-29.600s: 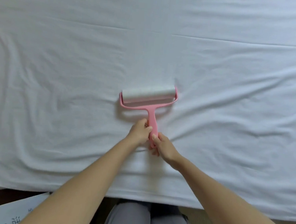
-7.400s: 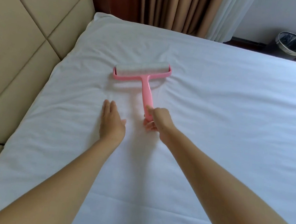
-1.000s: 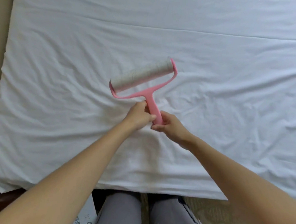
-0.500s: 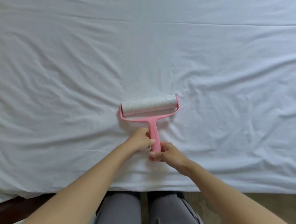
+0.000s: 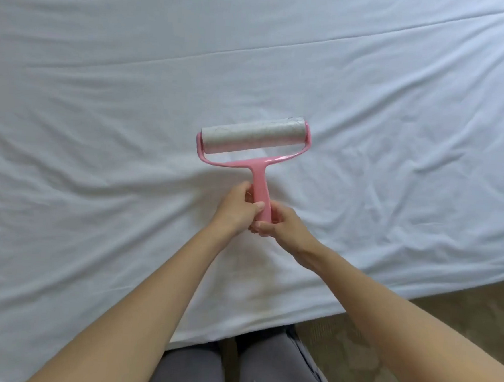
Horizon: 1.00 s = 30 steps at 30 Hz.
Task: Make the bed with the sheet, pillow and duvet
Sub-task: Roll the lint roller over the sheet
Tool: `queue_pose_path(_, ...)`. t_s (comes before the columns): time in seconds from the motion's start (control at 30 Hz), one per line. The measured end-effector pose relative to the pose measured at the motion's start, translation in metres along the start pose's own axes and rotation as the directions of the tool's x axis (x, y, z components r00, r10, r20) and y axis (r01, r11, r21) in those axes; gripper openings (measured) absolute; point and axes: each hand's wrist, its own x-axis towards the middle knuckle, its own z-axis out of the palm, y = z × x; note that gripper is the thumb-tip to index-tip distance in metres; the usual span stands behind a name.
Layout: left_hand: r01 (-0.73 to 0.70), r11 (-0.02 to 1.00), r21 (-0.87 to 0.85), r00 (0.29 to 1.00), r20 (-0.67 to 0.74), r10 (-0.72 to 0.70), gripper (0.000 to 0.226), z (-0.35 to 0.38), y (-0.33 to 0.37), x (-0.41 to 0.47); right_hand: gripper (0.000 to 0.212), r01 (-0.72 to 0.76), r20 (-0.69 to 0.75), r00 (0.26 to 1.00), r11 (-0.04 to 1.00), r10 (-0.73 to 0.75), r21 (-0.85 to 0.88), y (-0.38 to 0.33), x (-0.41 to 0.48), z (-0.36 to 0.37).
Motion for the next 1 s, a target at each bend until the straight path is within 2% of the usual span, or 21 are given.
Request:
queue_pose_path(0.1, 0.008, 0.998, 0.058, 0.997, 0.072, -0.012, 0.019, 0.017, 0.007, 0.014, 0.027, -0.012, -0.029, 0.999, 0.998, 0.014, 0.06, 0.006, -0.006, -0.016)
queue_pose_path(0.2, 0.07, 0.99, 0.121, 0.983, 0.161, -0.089, 0.017, 0.04, 0.001, 0.016, 0.022, -0.081, -0.042, 0.995, 0.992, 0.086, 0.101, 0.026, -0.019, -0.027)
queue_pose_path(0.3, 0.108, 0.982, 0.154, 0.959, 0.243, -0.144, 0.012, 0.059, -0.014, 0.003, 0.021, -0.144, -0.007, 0.989, 0.987, 0.145, 0.078, 0.051, -0.038, -0.032)
queue_pose_path(0.43, 0.128, 0.973, 0.194, 0.936, 0.3, -0.183, 0.018, 0.071, -0.034, -0.014, 0.027, -0.196, 0.032, 0.98, 0.98, 0.195, 0.029, 0.073, -0.052, -0.031)
queue_pose_path(0.57, 0.103, 0.974, 0.201, 0.962, 0.228, -0.148, 0.019, 0.067, -0.029, -0.004, 0.029, -0.155, -0.002, 0.988, 0.988, 0.155, 0.016, 0.064, -0.044, -0.032)
queue_pose_path(0.7, 0.024, 0.983, 0.182, 0.995, 0.086, -0.04, 0.004, 0.048, -0.012, 0.017, 0.013, -0.063, -0.058, 0.996, 0.998, 0.062, -0.01, 0.036, -0.016, -0.037)
queue_pose_path(0.77, 0.003, 0.986, 0.168, 1.0, 0.017, -0.006, 0.006, 0.038, -0.005, 0.024, 0.013, -0.041, -0.11, 0.993, 0.999, 0.039, -0.021, 0.022, -0.002, -0.04)
queue_pose_path(1.0, 0.074, 0.986, 0.151, 0.995, -0.072, -0.064, 0.014, 0.035, -0.01, 0.012, 0.01, -0.054, -0.171, 0.984, 0.998, 0.05, -0.015, 0.014, 0.003, -0.038)
